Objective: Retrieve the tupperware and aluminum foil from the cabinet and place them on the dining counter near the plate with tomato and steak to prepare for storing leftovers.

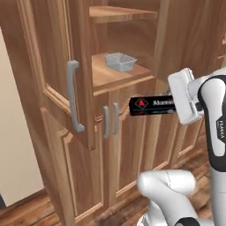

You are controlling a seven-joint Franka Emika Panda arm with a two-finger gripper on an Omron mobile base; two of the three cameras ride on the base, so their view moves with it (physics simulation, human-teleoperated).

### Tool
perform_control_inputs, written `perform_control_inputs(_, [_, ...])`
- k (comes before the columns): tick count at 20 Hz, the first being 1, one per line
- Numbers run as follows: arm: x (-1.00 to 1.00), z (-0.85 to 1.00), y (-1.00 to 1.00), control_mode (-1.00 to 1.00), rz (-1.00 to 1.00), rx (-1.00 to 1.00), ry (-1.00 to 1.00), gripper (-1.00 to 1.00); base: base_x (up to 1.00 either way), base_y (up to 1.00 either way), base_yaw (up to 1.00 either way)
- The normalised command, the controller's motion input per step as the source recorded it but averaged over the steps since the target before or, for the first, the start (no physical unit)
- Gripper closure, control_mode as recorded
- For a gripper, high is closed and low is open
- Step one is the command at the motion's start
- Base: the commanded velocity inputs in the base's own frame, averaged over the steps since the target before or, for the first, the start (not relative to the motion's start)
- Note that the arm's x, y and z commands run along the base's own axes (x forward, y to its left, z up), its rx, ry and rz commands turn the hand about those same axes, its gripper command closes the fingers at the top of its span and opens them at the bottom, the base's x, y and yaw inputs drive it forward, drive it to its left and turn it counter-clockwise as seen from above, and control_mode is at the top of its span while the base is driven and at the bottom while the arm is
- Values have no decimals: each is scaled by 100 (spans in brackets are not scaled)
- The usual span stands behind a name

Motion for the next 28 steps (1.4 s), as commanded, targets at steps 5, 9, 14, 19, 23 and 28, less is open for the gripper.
perform_control_inputs(5, [0, 0, 0, 100, 0, 0, 0, 100, -10, 0, -55])
perform_control_inputs(9, [0, 0, 0, 100, 0, 0, 0, 100, -1, -16, -67])
perform_control_inputs(14, [0, 0, 0, 100, 0, 0, 0, 100, -5, 0, -83])
perform_control_inputs(19, [0, 0, 0, 100, 0, 0, 0, 100, -12, 2, -82])
perform_control_inputs(23, [0, 0, 0, 100, 0, 0, 0, 100, -20, 10, -80])
perform_control_inputs(28, [0, 0, 0, 100, 0, 0, 0, 100, -2, 37, -73])
